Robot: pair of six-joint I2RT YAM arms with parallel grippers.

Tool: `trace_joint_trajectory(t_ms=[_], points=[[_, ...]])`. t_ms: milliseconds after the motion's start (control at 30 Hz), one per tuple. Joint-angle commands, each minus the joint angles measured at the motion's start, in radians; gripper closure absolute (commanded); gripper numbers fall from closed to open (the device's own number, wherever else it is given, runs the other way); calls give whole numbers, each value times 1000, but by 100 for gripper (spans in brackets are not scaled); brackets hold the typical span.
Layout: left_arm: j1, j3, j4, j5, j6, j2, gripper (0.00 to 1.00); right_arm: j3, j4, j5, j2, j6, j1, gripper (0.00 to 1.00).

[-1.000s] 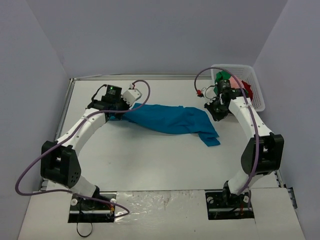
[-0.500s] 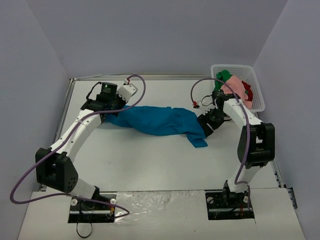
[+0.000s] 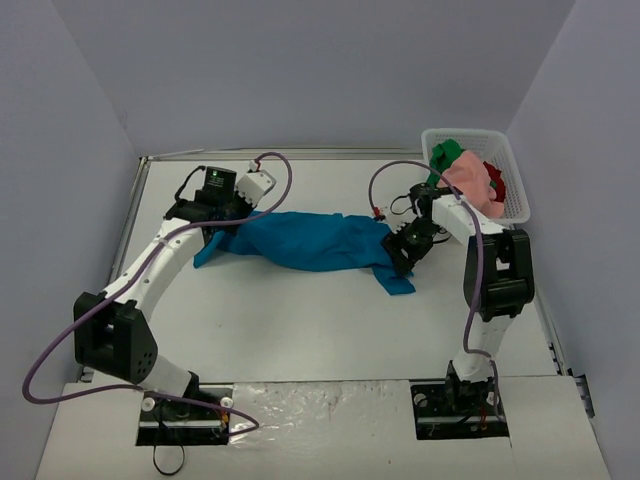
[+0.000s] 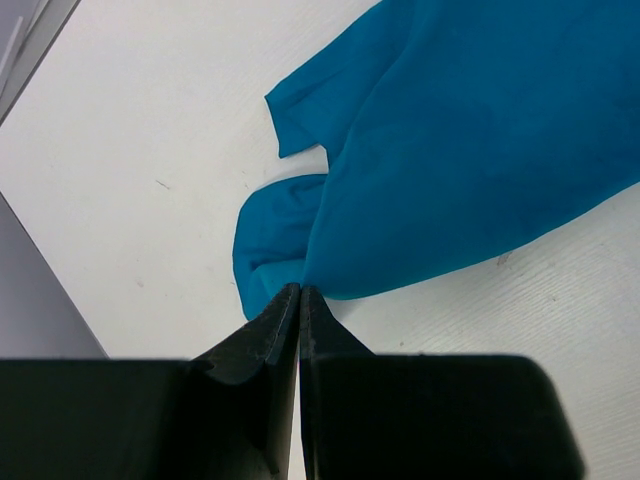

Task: Fold and stack the t-shirts
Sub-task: Flatten out the tshirt

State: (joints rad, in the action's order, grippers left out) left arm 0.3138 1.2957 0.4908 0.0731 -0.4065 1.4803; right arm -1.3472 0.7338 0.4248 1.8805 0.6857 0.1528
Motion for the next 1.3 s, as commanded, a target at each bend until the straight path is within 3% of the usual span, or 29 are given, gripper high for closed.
trace_joint_trajectory(t_ms=[0, 67, 133, 367, 567, 833, 1267], points=[[-2, -1, 0, -16, 18, 1, 98, -12, 35, 31, 31, 18, 16, 42], [-2, -3, 0, -15, 18, 8, 98, -17, 26, 29, 45, 12, 17, 68], [-2, -3, 0, -18, 18, 12, 98, -20, 16, 8, 52, 3, 17, 100], [-5, 33, 8, -62, 6, -5, 98, -81, 44, -50, -88, -32, 14, 100], [-7, 83, -66, -235, 14, -73, 98, -253, 26, -63, -199, -103, -16, 100], [-22, 162, -72, -338, 17, -144, 97, -369, -13, -146, -251, -173, -18, 100], [-32, 149, -124, -433, -8, -206, 98, -431, -22, -192, -296, -195, -18, 100]])
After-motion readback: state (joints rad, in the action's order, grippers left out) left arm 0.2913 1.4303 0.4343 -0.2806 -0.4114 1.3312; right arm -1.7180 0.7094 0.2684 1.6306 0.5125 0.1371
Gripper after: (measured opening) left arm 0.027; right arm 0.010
